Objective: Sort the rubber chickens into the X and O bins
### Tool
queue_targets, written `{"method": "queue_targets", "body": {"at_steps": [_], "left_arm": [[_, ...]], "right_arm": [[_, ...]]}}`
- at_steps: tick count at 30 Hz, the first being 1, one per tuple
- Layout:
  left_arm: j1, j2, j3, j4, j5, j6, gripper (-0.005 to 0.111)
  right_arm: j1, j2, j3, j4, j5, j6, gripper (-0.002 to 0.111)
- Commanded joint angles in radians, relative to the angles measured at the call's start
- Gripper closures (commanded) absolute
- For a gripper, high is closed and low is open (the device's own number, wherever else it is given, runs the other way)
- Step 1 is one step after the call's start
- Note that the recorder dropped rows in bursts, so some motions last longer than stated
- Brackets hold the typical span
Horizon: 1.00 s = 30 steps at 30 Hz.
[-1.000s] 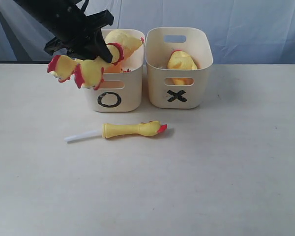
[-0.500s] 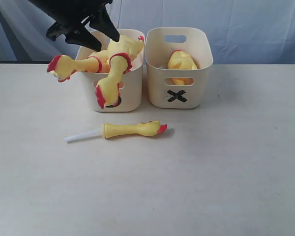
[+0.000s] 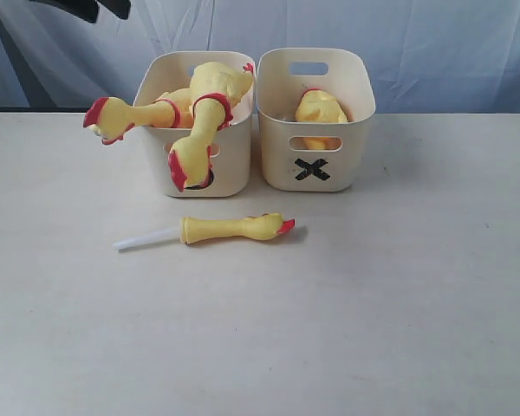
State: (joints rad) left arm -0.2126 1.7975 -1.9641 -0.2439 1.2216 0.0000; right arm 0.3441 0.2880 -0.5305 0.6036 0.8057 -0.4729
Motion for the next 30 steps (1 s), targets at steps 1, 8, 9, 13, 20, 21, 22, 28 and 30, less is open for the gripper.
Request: {"method": "queue_targets", "body": {"at_steps": [1, 8, 9, 13, 20, 21, 22, 28, 30], "left_arm": [[0.002, -0.104, 0.09, 0.14, -0.001, -0.035, 0.073], [0.002, -0.297, 0.324, 0.307, -0.001, -0.077, 0.078], [0.0, -0.333, 0.364, 0.309, -0.001, -0.077, 0.078], [0.0, -0.491, 0.517, 0.309, -0.014, -0.075, 0.078], [0.0, -0.782, 0.757, 0.294, -0.159, -0.075, 0.078], [0.0, -0.826, 0.782, 0.289, -0.172, -0.072, 0.078], [0.0, -0.871, 0.814, 0.288, -0.182, -0.07, 0.078], [0.0, -1.094, 0.978, 0.298, -0.22, -0.041, 0.089], [0.0, -1.158, 1.026, 0.302, -0.22, -0.041, 0.097]], "right_arm": [[-0.005, -0.006, 0.006, 0.001, -0.005, -0.001, 0.109], [-0.005, -0.006, 0.006, 0.001, -0.005, -0.001, 0.109], [-0.005, -0.006, 0.006, 0.001, -0.005, -0.001, 0.109], [-0.005, -0.006, 0.006, 0.001, -0.005, -0.001, 0.109], [-0.005, -0.006, 0.006, 0.001, -0.005, -0.001, 0.109], [-0.005, -0.006, 0.006, 0.001, -0.005, -0.001, 0.109], [-0.005, -0.006, 0.006, 0.001, -0.005, -0.001, 0.109], [-0.005, -0.006, 0.006, 0.001, -0.005, -0.001, 0.109], [-0.005, -0.006, 0.006, 0.001, -0.02, -0.001, 0.109]]}}
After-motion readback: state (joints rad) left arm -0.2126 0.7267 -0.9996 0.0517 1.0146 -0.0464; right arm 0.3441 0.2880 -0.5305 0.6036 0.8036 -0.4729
